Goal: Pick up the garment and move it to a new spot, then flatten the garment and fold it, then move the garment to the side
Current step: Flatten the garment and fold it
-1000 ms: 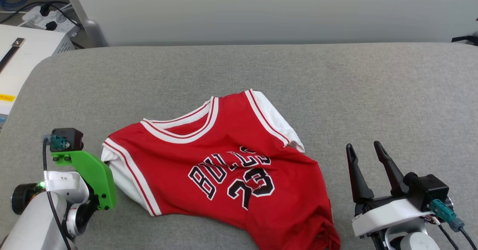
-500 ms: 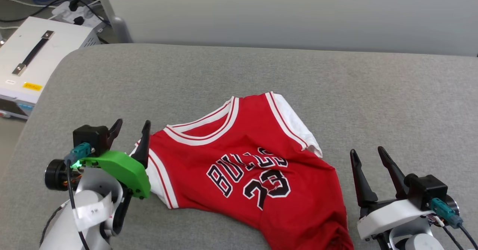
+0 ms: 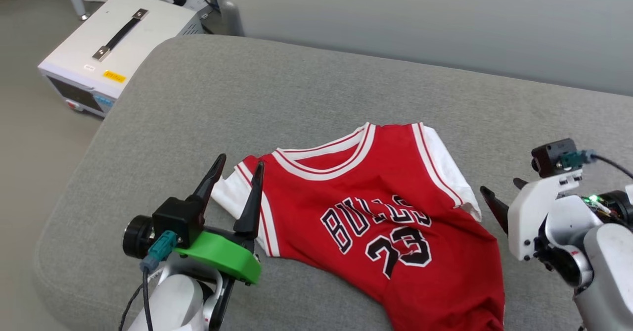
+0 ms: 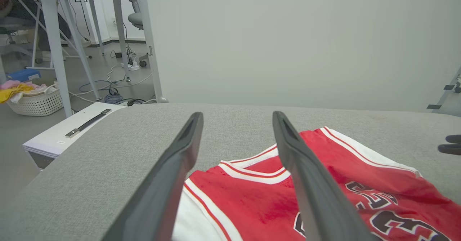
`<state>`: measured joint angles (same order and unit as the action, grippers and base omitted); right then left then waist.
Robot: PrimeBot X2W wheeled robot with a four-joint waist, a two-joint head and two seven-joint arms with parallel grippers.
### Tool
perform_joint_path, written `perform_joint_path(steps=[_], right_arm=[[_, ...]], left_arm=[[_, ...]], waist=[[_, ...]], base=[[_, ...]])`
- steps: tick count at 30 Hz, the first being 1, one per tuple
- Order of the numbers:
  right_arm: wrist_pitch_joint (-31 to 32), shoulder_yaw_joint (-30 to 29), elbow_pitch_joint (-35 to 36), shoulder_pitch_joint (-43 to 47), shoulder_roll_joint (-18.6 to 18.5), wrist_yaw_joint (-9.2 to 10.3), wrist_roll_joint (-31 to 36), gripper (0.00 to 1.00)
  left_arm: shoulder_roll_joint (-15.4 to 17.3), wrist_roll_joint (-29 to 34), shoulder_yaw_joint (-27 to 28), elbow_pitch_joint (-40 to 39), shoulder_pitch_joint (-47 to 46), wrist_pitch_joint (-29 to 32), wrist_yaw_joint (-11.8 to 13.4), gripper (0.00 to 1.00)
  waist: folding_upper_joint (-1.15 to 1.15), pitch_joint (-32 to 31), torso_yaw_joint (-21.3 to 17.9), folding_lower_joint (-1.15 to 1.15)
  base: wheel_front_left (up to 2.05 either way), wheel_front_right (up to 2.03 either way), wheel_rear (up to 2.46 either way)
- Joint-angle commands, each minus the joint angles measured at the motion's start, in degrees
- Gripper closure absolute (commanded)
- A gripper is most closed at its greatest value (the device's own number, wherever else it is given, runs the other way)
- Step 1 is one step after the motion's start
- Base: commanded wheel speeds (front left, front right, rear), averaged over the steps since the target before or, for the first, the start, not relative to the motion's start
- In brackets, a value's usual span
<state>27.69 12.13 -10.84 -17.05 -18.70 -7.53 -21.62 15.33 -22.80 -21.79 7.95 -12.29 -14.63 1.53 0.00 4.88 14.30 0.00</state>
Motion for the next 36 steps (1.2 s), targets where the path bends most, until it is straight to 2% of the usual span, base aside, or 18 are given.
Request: perform_joint_path(steps=[1, 4, 8, 15, 20, 21, 22, 23, 29, 36], right_arm=[[3.9, 0.0, -1.2, -2.3, -0.6, 0.04, -1.4, 0.0], [10.7, -0.6, -4.4, -5.2, -1.3, 0.04, -2.4, 0.0], [14.5, -1.5, -8.4, -8.3, -1.9, 0.04, -1.0, 0.0], [14.5, -1.8, -15.0, -10.8, -1.7, 0.04, -0.2, 0.0], [13.9, -0.3, -18.9, -10.4, -1.9, 0.04, 0.1, 0.0], [14.0, 0.3, -19.7, -10.2, -1.8, 0.04, -0.3, 0.33], [13.6, 0.7, -20.0, -10.1, -1.9, 0.04, -0.6, 0.75], [13.0, 1.1, -20.3, -10.0, -1.9, 0.04, -0.8, 1.0], [9.2, 3.1, -20.3, -10.2, -3.3, 0.04, -1.5, 1.0], [4.4, 4.2, -16.9, -8.8, -8.8, 0.04, -0.7, 1.0]], left_arm=[[-0.9, 0.8, 0.1, -0.4, 0.8, -0.3, -0.4, 0.0], [-2.2, 1.9, 0.2, -0.8, 0.7, -0.3, -1.1, 0.0], [-3.9, 2.9, 0.8, -0.9, 0.4, -0.4, -2.2, 0.0], [-6.0, 4.8, 2.7, -0.8, 0.3, -0.4, -4.0, 0.0], [-7.4, 5.9, 4.1, -0.7, 0.5, -0.4, -4.9, 0.0], [-7.6, 6.1, 4.4, -0.6, 0.7, -0.4, -5.1, 0.0], [-7.7, 6.2, 4.7, -0.6, 0.8, -0.4, -5.2, 0.0], [-7.8, 6.4, 5.1, -0.5, 1.0, -0.4, -5.4, 0.0], [-7.8, 7.4, 7.3, -0.1, 2.0, -0.4, -6.0, 0.0], [-7.8, 8.0, 8.8, 0.4, 3.0, -0.4, -6.7, 0.0]], waist=[[0.0, 1.8, 3.5, 0.0], [0.0, 2.9, 5.6, 0.0], [0.0, 4.7, 8.3, 0.0], [0.0, 6.8, 11.6, 0.0], [0.0, 7.2, 12.4, 0.0], [0.0, 7.1, 12.5, 0.0], [0.0, 7.0, 12.5, 0.0], [0.0, 6.9, 12.3, 0.0], [0.0, 4.9, 9.5, 0.0], [0.0, 1.6, 4.4, 0.0]], base=[[0.0, 0.0, 0.0], [0.0, 0.0, 0.0], [0.0, 0.0, 0.0], [0.0, 0.0, 0.0], [0.0, 0.0, 0.0], [0.0, 0.0, 0.0], [0.0, 0.0, 0.0], [0.0, 0.0, 0.0], [0.0, 0.0, 0.0], [0.0, 0.0, 0.0]])
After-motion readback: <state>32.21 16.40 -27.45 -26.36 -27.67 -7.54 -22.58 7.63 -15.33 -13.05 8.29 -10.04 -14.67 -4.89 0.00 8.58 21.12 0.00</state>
